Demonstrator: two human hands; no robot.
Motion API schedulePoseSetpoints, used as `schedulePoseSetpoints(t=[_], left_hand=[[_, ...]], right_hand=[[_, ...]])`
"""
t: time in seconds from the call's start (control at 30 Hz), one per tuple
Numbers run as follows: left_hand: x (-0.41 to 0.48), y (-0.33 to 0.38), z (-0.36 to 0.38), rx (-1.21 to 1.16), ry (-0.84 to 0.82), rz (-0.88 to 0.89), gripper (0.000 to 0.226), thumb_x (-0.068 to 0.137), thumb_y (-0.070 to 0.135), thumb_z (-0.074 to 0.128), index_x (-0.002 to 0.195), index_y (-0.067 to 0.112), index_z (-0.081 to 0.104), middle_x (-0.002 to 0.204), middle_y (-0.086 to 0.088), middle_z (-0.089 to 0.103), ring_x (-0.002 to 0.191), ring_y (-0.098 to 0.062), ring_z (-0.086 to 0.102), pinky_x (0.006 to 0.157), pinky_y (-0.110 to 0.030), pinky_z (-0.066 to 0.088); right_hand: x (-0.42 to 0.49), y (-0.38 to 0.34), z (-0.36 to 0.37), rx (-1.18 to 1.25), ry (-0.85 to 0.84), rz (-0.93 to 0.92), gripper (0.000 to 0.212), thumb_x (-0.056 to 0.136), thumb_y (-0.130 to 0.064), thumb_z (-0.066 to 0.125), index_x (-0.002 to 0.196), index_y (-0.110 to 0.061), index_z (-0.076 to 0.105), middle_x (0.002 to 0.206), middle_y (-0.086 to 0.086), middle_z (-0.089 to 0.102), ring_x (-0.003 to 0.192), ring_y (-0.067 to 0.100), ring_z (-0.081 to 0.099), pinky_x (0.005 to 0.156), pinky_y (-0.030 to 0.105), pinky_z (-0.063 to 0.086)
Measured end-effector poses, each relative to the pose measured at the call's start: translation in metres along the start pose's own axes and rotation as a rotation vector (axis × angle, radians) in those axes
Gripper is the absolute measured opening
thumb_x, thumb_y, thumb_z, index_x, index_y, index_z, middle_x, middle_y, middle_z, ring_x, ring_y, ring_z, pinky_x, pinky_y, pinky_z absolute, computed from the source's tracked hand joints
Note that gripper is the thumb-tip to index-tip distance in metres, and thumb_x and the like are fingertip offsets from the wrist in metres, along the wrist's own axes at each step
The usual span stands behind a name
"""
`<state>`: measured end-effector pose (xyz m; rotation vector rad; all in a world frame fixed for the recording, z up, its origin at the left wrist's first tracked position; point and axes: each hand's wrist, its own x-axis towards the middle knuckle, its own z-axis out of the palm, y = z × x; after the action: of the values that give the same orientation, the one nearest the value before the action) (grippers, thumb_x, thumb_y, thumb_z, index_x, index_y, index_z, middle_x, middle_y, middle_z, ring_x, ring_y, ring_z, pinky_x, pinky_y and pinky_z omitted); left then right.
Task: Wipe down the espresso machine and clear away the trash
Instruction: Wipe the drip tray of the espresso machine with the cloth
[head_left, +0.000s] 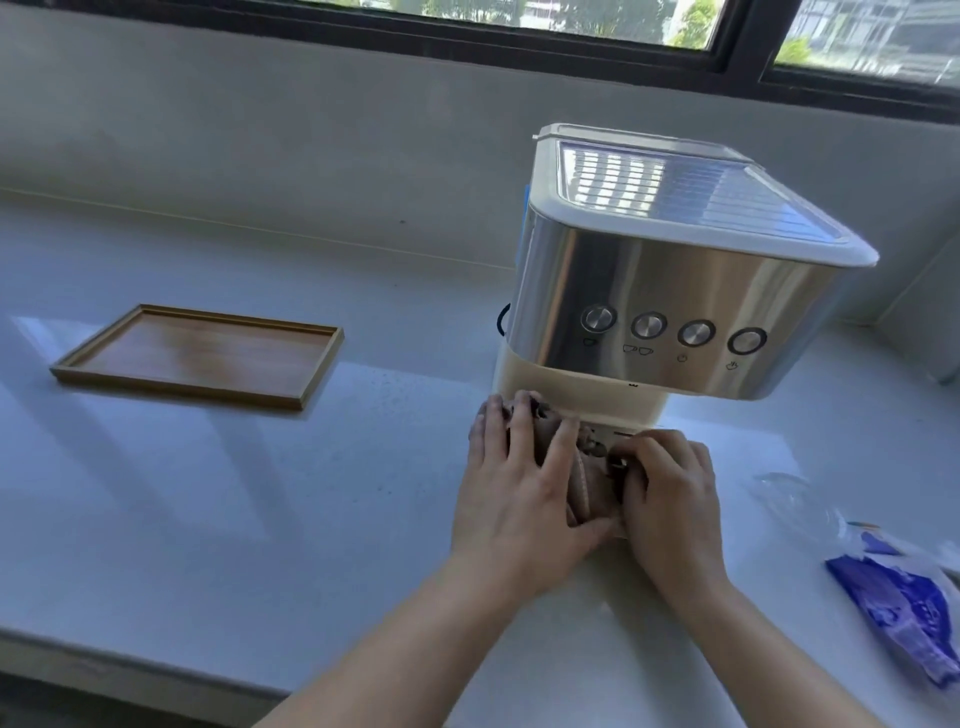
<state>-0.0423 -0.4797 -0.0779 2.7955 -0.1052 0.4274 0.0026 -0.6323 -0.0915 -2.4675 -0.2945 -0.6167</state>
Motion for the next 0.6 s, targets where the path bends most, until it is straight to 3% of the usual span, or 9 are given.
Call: schedulePoseSetpoints(t=[0.07,0.13,0.2,0.27,0.37,0.47,0.6], left_hand=[[0.014,-0.002,0.001,0.043,-0.025,-0.009,0.095,0.066,0.077,0.061,0.141,0.026,0.036,0.154,-0.017,0.026,0.144,-0.037,0.017,0.122,-0.048,0.011],[0.013,-0.012,0.002,-0.149,0.126,-0.002,0.06,0.069,0.064,0.066,0.113,0.024,0.055,0.132,-0.005,0.047,0.124,-0.027,0.043,0.108,-0.039,0.037],[0.009,-0.022,0.004,-0.354,0.239,-0.03,0.03,0.077,0.045,0.069,0.094,0.024,0.055,0.121,0.003,0.051,0.109,-0.015,0.054,0.085,-0.029,0.048],[0.013,-0.027,0.004,-0.504,0.241,-0.111,0.019,0.079,0.029,0.069,0.088,0.025,0.052,0.116,0.008,0.051,0.105,-0.005,0.054,0.078,-0.026,0.05],[0.039,-0.03,0.002,-0.763,0.282,-0.338,0.019,0.081,0.022,0.067,0.093,0.024,0.053,0.104,0.005,0.053,0.095,-0.005,0.054,0.078,-0.027,0.049],[0.053,-0.033,-0.002,-0.953,0.237,-0.496,0.02,0.086,0.021,0.06,0.105,0.02,0.054,0.103,-0.001,0.062,0.096,-0.018,0.059,0.086,-0.046,0.053],[0.036,-0.036,-0.007,-0.841,0.172,-0.407,0.022,0.091,0.02,0.054,0.112,0.024,0.06,0.107,0.003,0.065,0.104,-0.017,0.059,0.091,-0.046,0.05]], right_hand=[[-0.002,0.002,0.002,0.015,0.044,-0.034,0.025,0.075,0.014,0.062,0.087,-0.006,0.071,0.094,0.01,0.066,0.091,0.034,0.05,0.078,0.048,0.048],[-0.003,0.005,0.003,0.014,0.061,-0.051,0.025,0.075,0.015,0.061,0.086,-0.005,0.07,0.095,0.01,0.065,0.09,0.034,0.05,0.078,0.048,0.048],[-0.004,0.006,0.005,0.007,0.061,-0.047,0.024,0.075,0.015,0.06,0.086,-0.005,0.069,0.096,0.009,0.065,0.091,0.034,0.05,0.079,0.048,0.047],[-0.004,0.006,0.006,0.003,0.067,-0.042,0.025,0.076,0.015,0.06,0.086,-0.006,0.069,0.098,0.008,0.065,0.093,0.033,0.05,0.08,0.046,0.046],[-0.004,0.008,0.007,-0.013,0.062,-0.038,0.026,0.076,0.015,0.059,0.086,-0.008,0.068,0.099,0.005,0.064,0.093,0.032,0.05,0.08,0.043,0.044],[-0.006,0.009,0.008,-0.023,0.048,-0.025,0.028,0.076,0.014,0.058,0.088,-0.009,0.067,0.1,0.003,0.063,0.093,0.03,0.049,0.08,0.043,0.043],[-0.005,0.008,0.007,-0.02,0.042,-0.013,0.027,0.077,0.014,0.058,0.088,-0.009,0.067,0.099,0.003,0.063,0.093,0.031,0.049,0.08,0.043,0.043]])
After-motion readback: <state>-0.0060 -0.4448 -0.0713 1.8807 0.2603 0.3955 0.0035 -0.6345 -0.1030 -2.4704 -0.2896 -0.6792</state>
